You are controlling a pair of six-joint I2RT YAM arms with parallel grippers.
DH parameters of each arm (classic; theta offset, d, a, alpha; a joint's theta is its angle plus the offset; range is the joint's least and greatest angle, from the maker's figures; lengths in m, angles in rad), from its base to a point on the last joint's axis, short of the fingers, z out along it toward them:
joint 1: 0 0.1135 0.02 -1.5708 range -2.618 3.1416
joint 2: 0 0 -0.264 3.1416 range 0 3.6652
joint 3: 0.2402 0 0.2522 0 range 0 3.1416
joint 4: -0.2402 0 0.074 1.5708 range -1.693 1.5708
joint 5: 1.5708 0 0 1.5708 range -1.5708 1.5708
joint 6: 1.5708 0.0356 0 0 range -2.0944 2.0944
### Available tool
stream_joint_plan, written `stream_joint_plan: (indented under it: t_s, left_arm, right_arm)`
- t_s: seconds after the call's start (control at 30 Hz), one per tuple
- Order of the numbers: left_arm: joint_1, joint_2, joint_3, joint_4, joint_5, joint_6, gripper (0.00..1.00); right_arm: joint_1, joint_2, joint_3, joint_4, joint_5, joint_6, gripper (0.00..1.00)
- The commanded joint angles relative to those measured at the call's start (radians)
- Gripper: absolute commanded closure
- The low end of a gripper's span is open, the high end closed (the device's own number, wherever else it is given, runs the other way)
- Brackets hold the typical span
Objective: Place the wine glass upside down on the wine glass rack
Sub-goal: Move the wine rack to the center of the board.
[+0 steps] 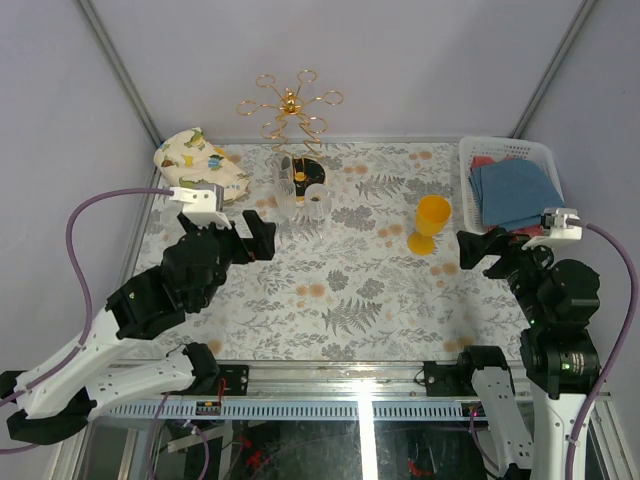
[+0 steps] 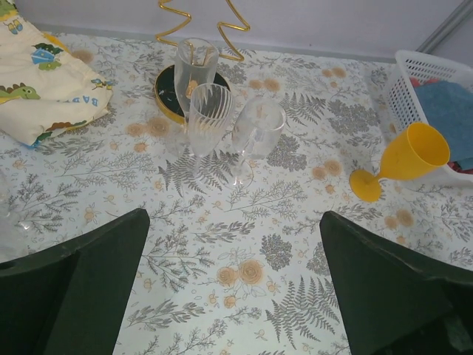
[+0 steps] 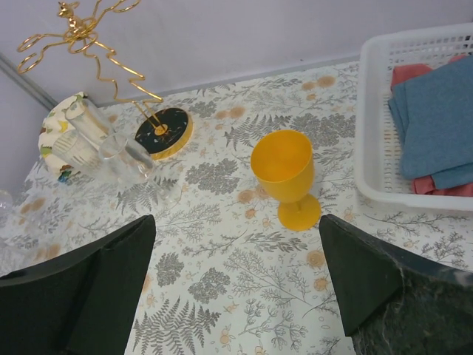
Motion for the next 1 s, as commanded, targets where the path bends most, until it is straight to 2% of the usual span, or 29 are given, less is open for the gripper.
stream_joint_plan:
  t_s: [0.0, 0.33, 0.47, 0.6, 0.67, 0.77, 0.87, 0.97]
  left_arm:
    - [-0.013, -0.007, 0.039, -0.009, -0.057, 0.006, 0.00]
    - [-0.017, 0.085, 0.053, -0.006, 0.007, 0.008, 0.00]
    - [-0.017, 0.136, 0.067, 0.017, -0.019, 0.014, 0.00]
    - [-0.001, 0.152, 0.089, 0.072, -0.008, 0.052, 0.00]
    - [0.051, 0.169, 0.109, 0.089, 0.051, 0.075, 0.00]
    - [0.192, 0.223, 0.158, 0.074, 0.187, 0.081, 0.00]
    - [0.343, 0.272, 0.192, 0.057, 0.308, 0.075, 0.00]
    - [0.459, 0.294, 0.198, 0.066, 0.368, 0.068, 0.00]
  right_arm:
    - [-0.016, 0.033, 0.051, 0.004, -0.093, 0.001, 0.01]
    - [-0.023, 0.078, 0.079, -0.025, -0.029, -0.030, 0.00]
    - [-0.023, 0.146, 0.118, -0.083, 0.027, -0.042, 0.00]
    - [-0.024, 0.246, 0.164, -0.143, 0.016, -0.058, 0.01]
    - [-0.023, 0.302, 0.188, -0.166, 0.000, -0.066, 0.00]
    - [-0.023, 0.389, 0.230, -0.199, 0.004, -0.082, 0.00]
    - [-0.023, 0.480, 0.284, -0.231, 0.062, -0.088, 0.00]
    - [-0.023, 0.554, 0.330, -0.245, 0.140, -0.077, 0.00]
